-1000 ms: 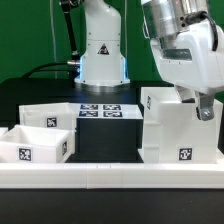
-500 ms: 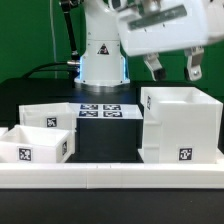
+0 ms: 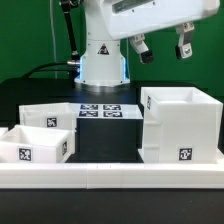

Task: Assemble drawer

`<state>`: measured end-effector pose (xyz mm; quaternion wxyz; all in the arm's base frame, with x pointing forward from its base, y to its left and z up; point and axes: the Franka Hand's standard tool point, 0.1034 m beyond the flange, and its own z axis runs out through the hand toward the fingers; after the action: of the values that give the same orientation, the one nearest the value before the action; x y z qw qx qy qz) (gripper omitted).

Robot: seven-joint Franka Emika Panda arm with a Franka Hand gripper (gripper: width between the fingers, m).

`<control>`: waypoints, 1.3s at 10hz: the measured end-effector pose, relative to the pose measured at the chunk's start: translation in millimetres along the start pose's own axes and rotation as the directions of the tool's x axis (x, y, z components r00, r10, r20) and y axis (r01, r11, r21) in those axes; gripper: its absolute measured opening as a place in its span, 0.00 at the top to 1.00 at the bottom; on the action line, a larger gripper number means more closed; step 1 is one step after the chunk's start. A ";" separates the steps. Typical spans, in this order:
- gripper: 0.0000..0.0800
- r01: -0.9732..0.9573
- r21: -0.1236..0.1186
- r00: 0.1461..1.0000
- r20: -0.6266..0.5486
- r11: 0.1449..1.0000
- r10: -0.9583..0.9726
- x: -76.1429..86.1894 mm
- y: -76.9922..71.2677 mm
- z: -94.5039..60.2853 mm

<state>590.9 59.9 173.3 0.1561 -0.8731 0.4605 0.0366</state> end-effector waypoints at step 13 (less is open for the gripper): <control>0.19 0.474 -0.200 0.876 0.011 0.858 -0.482 100.2 90.7 36.4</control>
Offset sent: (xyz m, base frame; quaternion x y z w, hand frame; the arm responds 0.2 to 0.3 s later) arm -0.0043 -0.0623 -0.0139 -0.0756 0.0092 -0.1293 0.9887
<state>577.2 -56.2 96.3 0.0643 -0.9715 0.2267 0.0245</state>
